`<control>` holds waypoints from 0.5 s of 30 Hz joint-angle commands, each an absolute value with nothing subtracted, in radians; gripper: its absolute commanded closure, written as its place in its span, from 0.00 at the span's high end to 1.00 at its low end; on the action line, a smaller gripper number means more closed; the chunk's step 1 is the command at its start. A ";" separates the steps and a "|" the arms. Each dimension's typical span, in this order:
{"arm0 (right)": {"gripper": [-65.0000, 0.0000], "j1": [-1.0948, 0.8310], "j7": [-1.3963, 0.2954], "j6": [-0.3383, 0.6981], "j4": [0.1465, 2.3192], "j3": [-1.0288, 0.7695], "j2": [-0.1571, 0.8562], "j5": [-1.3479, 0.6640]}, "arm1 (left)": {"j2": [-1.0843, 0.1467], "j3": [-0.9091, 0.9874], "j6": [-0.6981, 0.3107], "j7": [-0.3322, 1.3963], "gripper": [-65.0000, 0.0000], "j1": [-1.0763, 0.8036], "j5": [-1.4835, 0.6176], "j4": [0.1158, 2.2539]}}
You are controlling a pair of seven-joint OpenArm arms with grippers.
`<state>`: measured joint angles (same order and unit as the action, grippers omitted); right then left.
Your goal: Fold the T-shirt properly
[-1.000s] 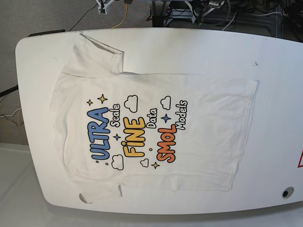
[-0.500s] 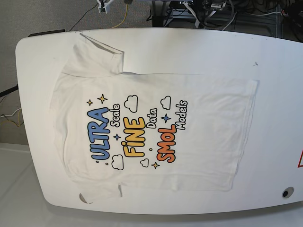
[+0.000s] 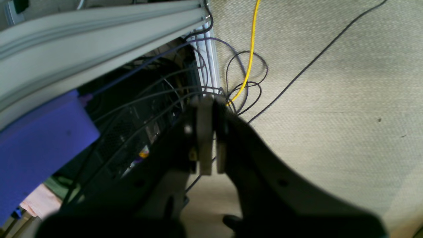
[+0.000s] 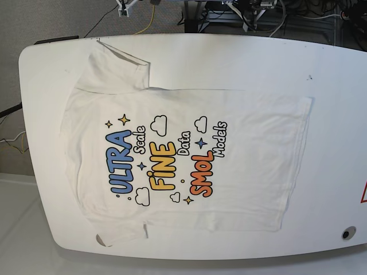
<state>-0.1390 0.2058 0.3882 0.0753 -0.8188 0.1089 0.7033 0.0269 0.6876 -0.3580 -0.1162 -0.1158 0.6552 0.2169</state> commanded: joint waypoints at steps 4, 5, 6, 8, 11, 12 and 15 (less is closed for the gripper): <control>0.00 -0.162 0.201 0.392 0.082 -0.821 0.117 0.695 | 0.025 0.699 -0.375 -0.116 0.00 -0.149 0.683 0.228; 0.00 -0.168 0.200 0.395 0.094 -0.820 0.116 0.688 | 0.024 0.700 -0.384 -0.115 0.00 -0.157 0.676 0.237; 0.00 -0.174 0.199 0.397 0.106 -0.819 0.115 0.681 | 0.023 0.701 -0.392 -0.114 0.00 -0.166 0.669 0.246; 0.00 -0.198 0.196 0.413 0.155 -0.817 0.112 0.656 | 0.019 0.702 -0.427 -0.111 0.00 -0.200 0.641 0.290; 0.00 -0.260 0.183 0.473 0.291 -0.816 0.102 0.583 | 0.016 0.706 -0.495 -0.094 0.00 -0.284 0.522 0.443; 0.00 -0.290 0.178 0.508 0.358 -0.815 0.097 0.546 | 0.016 0.706 -0.525 -0.084 0.00 -0.329 0.447 0.533; 0.00 -0.306 0.174 0.538 0.403 -0.814 0.094 0.517 | 0.012 0.705 -0.555 -0.079 0.00 -0.364 0.376 0.604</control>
